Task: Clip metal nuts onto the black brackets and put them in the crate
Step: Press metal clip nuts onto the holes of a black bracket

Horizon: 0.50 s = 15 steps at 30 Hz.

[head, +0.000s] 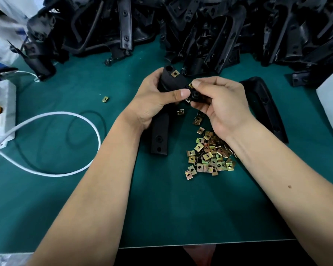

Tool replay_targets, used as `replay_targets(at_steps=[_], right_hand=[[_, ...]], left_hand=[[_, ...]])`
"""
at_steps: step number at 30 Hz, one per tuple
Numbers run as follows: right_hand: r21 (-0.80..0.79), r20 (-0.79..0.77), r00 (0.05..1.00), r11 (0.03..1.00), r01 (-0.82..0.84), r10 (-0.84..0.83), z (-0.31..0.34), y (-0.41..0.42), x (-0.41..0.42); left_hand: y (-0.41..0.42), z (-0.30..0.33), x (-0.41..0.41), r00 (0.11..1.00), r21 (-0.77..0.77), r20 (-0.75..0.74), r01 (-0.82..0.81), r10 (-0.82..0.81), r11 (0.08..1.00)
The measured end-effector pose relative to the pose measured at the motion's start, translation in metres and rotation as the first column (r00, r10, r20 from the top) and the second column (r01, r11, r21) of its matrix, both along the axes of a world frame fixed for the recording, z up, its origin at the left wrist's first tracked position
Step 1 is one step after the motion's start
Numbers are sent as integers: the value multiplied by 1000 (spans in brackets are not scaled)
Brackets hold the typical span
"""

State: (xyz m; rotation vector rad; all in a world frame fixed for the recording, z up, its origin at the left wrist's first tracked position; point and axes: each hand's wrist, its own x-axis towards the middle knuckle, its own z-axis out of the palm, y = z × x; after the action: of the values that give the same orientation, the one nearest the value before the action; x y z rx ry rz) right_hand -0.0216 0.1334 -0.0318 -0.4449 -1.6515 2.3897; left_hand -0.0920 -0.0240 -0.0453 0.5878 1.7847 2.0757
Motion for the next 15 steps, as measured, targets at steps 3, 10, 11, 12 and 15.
replay_targets(at_steps=[3,10,11,12,15], right_hand=[[-12,-15,1000,1000,24,-24,0,-3,0],[-19,-23,1000,1000,3,-4,-1,-10,0],[-10,-25,1000,1000,-8,8,-1,-10,-1],[9,-31,999,1000,-22,23,0,-10,-3],[81,-57,996,995,-58,63,0,-11,-6]], left_hand=[[1,-2,0,1000,-12,-17,-25,25,1000],[1,-2,-1,992,-30,-40,-123,122,992],[2,-1,0,989,-31,-43,-146,144,989],[2,-2,0,985,-27,-42,-169,168,985],[5,-2,3,972,6,-14,-233,233,972]])
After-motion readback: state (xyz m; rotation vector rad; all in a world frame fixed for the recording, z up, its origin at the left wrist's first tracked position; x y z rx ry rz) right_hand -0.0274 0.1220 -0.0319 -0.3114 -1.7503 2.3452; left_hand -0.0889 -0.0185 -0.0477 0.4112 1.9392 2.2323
